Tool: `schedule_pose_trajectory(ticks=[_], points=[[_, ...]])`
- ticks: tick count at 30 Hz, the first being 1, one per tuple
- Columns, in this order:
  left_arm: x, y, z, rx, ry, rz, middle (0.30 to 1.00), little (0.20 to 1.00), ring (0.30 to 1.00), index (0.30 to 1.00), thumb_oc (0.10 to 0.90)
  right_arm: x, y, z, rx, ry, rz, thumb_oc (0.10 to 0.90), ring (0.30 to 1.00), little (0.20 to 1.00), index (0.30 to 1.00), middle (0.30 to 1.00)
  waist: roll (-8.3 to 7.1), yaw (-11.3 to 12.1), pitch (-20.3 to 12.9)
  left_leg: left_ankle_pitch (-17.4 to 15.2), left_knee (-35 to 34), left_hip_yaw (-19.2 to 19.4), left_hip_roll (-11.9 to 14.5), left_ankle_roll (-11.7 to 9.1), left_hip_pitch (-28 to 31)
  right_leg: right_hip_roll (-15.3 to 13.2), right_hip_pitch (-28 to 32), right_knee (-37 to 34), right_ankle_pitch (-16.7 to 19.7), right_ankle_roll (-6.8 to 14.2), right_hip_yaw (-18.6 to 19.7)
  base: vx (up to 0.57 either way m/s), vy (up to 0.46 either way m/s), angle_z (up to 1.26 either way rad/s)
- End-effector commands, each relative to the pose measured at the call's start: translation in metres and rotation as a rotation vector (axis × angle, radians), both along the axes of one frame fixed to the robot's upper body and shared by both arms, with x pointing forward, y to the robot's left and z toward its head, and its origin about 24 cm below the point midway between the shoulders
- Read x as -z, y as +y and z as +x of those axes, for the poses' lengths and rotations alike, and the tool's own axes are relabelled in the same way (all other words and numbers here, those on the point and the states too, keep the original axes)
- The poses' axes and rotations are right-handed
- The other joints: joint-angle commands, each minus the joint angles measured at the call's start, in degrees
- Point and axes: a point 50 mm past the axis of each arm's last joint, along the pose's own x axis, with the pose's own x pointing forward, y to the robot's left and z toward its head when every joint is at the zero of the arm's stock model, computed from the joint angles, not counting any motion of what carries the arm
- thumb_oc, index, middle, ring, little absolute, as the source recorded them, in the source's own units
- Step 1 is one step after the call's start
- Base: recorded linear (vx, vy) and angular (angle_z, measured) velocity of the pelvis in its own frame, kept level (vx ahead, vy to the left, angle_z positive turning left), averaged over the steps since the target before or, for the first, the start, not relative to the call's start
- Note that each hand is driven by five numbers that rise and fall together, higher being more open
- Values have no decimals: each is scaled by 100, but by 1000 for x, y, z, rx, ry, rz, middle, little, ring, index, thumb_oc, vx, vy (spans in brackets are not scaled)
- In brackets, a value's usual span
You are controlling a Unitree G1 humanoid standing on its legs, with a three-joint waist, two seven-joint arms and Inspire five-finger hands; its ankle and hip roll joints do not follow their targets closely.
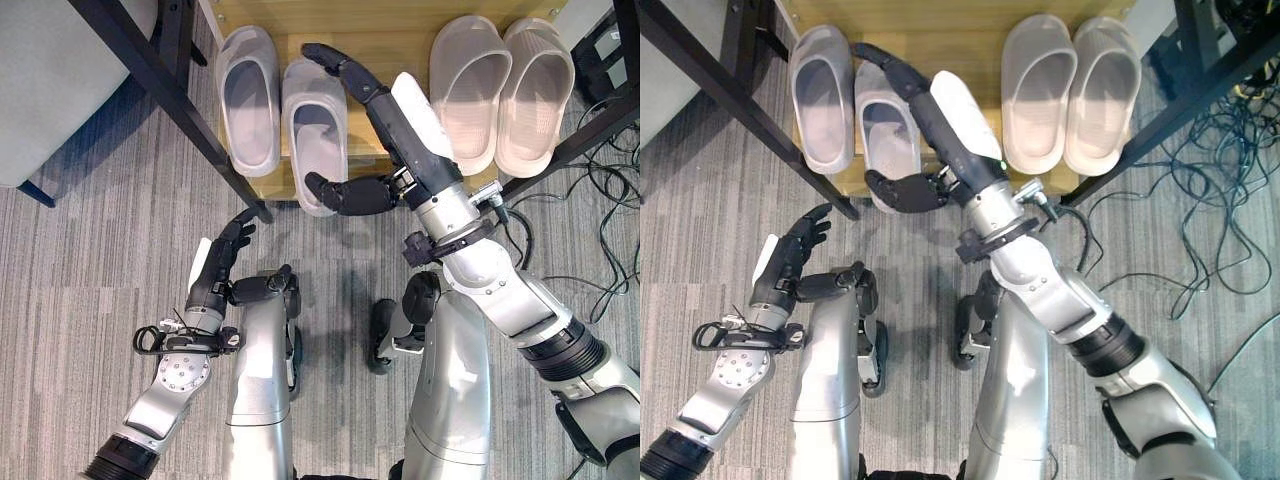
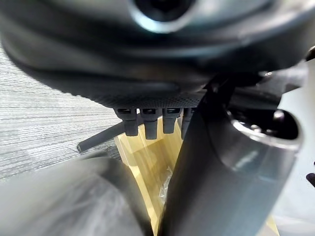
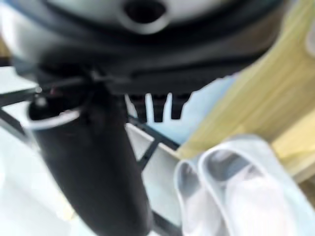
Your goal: Arrange the slippers neatly on the shoe rack.
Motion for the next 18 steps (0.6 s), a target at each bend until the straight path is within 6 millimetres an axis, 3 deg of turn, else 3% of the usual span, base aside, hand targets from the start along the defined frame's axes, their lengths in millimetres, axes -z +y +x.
schedule_pose_trajectory(ticks=[1,18], points=[[-7,-18,-18,93,-78,23,900,900,900,900,800,-34,17,-39,-208,-189,25,800,900,900,900,900,-130,268,-214,117,197,84,-179,294,-541,-223,512,1286,-1179,-292,350,0,0,0],[-4,-20,-16,87,-69,-3,900,900,900,900,800,-24,14,13,11,-87,21,800,900,900,900,900,-34,402,-214,105,195,44,-203,296,-541,-230,512,1279,-1149,-280,351,0,0,0]])
